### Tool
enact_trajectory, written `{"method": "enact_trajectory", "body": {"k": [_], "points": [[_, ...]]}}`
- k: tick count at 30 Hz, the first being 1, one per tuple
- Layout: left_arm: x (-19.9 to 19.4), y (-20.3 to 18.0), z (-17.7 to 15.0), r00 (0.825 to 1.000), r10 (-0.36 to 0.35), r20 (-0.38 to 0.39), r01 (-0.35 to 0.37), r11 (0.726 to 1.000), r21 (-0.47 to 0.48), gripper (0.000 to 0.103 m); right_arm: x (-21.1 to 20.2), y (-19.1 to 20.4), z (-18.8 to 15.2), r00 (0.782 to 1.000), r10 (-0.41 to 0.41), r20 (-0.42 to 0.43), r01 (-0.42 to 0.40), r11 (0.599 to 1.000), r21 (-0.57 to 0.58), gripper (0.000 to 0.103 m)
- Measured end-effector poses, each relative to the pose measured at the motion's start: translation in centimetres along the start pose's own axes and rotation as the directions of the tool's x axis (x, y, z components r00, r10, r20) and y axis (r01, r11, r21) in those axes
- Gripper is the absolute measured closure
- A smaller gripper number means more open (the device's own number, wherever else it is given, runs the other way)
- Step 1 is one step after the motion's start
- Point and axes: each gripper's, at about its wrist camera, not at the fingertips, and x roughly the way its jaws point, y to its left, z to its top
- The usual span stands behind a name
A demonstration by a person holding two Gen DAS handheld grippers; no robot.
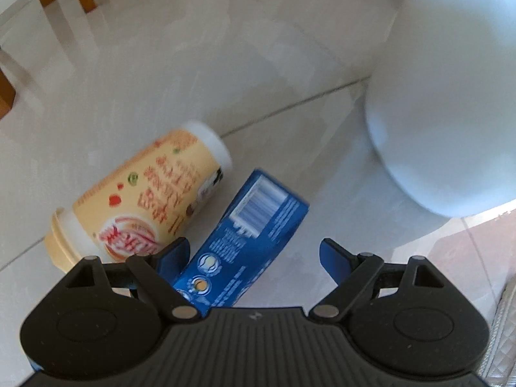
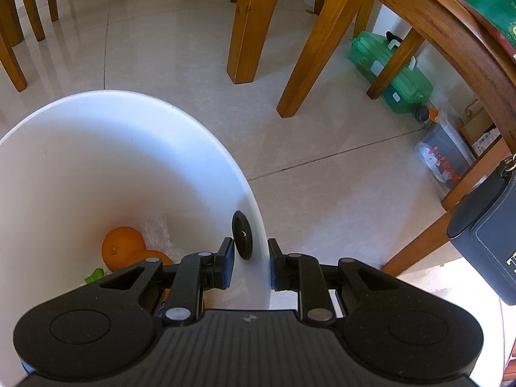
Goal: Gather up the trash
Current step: 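Grasp the blue juice carton with the left tool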
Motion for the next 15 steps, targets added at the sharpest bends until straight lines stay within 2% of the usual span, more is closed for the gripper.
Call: {"method": "enact_trajectory", "body": {"k": [4, 6, 7, 10, 13, 15], "points": [[-0.3, 0.2, -0.4, 0.999, -0.038, -0.016, 0.038, 0.999, 0.014, 0.017, 0.0, 0.0, 0.1, 1.000, 0.001, -0.001, -0.001, 1.000, 0.001, 0.078], [-0.4, 0.2, -0.4, 0.998, -0.050, -0.025, 0.051, 0.998, 0.026, 0.024, 0.0, 0.0, 0.1, 1.000, 0.000, -0.002, 0.000, 1.000, 0.001, 0.077], [-0.4, 0.2, -0.4, 0.999, -0.044, -0.019, 0.045, 0.998, 0.033, 0.033, 0.0, 0.0, 0.1, 1.000, -0.001, -0.002, 0.001, 1.000, -0.001, 0.077], [-0.1, -0.2, -0.5, 1.000, -0.011, -0.029, 0.013, 0.997, 0.076, 0.034, 0.0, 0.0, 0.0, 1.000, -0.001, 0.000, 0.001, 1.000, -0.003, 0.077], [0.3, -0.9, -0.5, 0.999, 0.023, -0.042, -0.015, 0.986, 0.164, 0.035, 0.0, 0.1, 0.0, 1.000, 0.000, 0.000, 0.000, 1.000, -0.005, 0.077], [0.3, -1.1, -0.6, 0.999, 0.038, -0.037, -0.030, 0.980, 0.199, 0.043, 0.0, 0.0, 0.0, 1.000, 0.000, -0.001, 0.000, 1.000, -0.003, 0.077]]}}
